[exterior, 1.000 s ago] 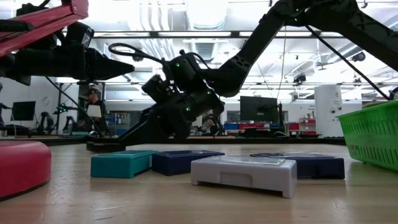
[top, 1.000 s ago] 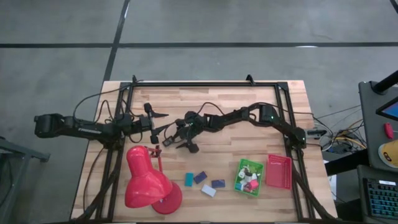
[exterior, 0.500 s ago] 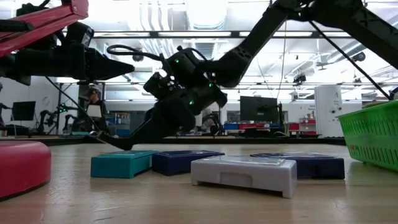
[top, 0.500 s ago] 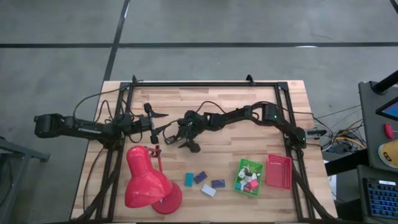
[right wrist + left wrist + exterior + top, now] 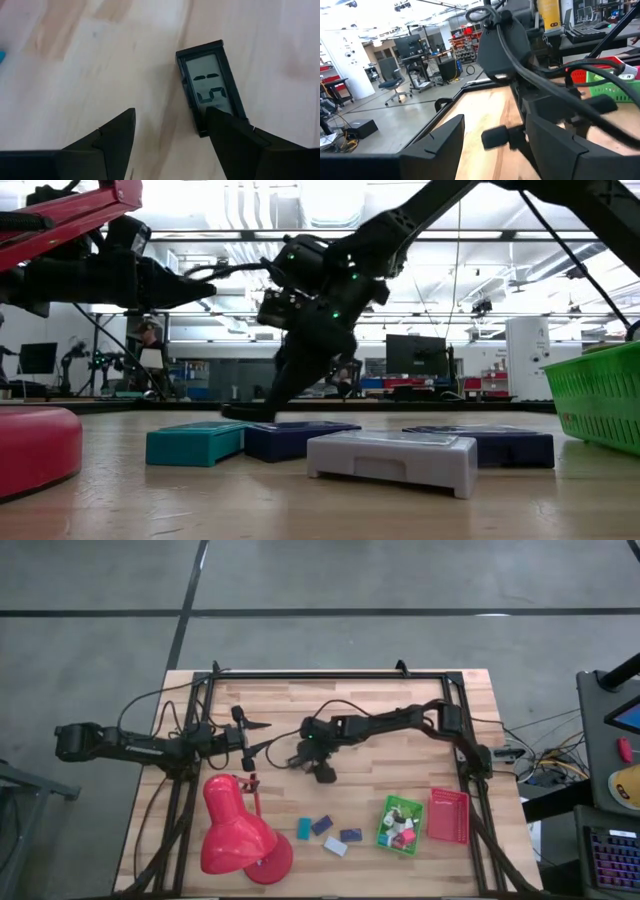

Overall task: Pick & Place Office items
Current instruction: Put the black digital clock into the red basket

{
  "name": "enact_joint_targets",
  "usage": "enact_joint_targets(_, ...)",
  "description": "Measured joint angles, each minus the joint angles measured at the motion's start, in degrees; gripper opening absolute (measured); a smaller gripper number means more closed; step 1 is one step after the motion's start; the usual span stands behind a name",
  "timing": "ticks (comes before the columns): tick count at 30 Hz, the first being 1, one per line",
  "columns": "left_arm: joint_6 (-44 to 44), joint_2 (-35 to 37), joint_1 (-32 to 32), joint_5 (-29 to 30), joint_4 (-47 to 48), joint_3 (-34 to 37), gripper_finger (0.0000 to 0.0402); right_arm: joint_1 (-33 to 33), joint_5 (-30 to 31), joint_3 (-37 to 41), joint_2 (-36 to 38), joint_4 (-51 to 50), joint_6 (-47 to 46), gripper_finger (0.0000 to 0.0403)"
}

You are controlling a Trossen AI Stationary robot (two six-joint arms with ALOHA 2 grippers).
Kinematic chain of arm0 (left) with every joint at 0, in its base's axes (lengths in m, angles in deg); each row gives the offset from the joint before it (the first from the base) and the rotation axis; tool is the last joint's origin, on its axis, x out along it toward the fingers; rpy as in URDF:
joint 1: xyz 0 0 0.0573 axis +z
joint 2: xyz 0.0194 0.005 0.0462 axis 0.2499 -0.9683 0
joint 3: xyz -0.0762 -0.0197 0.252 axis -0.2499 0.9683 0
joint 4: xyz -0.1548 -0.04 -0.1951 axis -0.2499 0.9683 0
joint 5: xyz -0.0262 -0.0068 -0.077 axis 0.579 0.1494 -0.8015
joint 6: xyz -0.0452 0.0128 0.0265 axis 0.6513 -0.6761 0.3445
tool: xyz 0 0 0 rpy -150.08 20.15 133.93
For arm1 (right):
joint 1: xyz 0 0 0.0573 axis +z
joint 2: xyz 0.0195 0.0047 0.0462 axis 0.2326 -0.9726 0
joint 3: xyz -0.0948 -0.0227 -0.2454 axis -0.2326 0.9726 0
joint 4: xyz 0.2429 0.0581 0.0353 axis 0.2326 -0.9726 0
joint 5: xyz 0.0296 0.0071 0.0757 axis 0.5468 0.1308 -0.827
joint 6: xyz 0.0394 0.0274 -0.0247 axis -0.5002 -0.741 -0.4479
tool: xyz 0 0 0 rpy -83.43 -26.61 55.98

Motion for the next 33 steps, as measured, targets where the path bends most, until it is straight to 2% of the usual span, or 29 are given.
enact_joint_targets(10, 0.0, 0.0, 0.0, 0.0, 0.6, 0.0, 0.0218, 0.1, 0.9, 0.0, 2.3, -13.2, -5.6, 0.0237)
enact_joint_targets(18, 0.0, 0.0, 0.0, 0.0, 0.7, 0.0, 0.0218, 0.1, 4.8, 1.4, 5.1, -20.2, -10.8, 0.0238)
enact_joint_targets(22, 0.0, 0.0, 0.0, 0.0, 0.9, 0.0, 0.0218, 0.1, 5.7, 6.6, 8.1, -15.2, -11.8, 0.0238)
enact_joint_targets(29, 0.0, 0.0, 0.0, 0.0, 1.2, 0.0, 0.0218, 0.1, 7.5, 20.6, 16.4, -1.5, -17.3, 0.024)
enact_joint_targets(33, 0.0, 0.0, 0.0, 0.0, 1.2, 0.0, 0.0218, 0.3, 9.5, 28.0, 21.8, 1.6, -22.1, 0.024)
